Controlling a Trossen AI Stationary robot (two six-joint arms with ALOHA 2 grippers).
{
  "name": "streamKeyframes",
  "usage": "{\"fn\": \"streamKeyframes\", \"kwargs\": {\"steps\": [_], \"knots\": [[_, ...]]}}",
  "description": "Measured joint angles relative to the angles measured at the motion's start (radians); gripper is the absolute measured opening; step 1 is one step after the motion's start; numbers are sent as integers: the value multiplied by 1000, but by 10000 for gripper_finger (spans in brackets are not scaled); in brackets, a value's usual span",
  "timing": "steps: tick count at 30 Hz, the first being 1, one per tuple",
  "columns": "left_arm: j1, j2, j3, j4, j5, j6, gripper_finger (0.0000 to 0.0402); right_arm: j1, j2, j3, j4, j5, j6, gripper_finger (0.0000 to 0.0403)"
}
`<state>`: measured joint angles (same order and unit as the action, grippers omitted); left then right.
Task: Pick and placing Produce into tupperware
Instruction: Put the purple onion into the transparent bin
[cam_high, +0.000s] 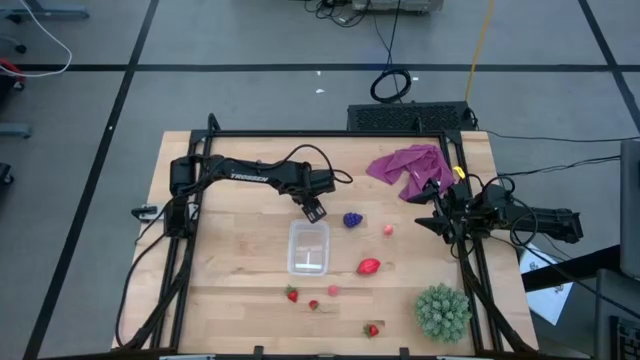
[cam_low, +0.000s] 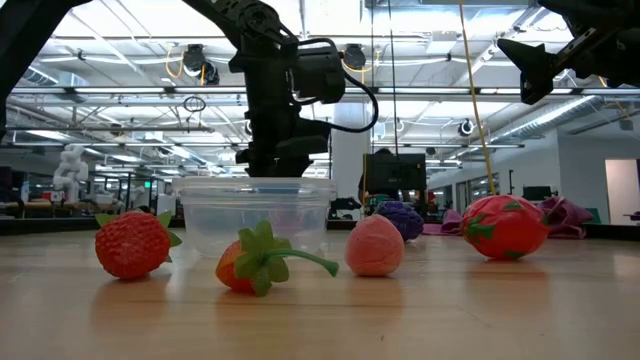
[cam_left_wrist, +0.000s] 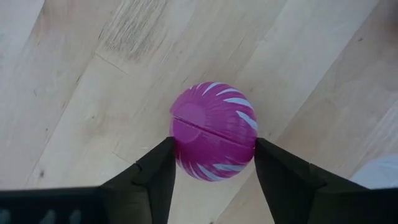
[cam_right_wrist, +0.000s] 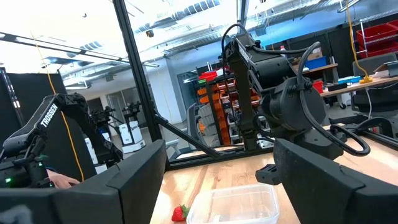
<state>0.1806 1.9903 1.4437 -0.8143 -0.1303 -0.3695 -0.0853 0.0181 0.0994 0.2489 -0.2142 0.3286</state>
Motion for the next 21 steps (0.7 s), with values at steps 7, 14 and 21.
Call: {"fn": "streamKeyframes", "kwargs": {"steps": [7,14,21], "knots": [[0,0,0,0,-1,0,202,0,0,0,0,0,0,290],[0,-9,1,-3,-1,21,199,0,0,0,0,0,-3,290],[1,-54,7,-13,-10,24,202,0,0,0,0,3,-3,290]]}}
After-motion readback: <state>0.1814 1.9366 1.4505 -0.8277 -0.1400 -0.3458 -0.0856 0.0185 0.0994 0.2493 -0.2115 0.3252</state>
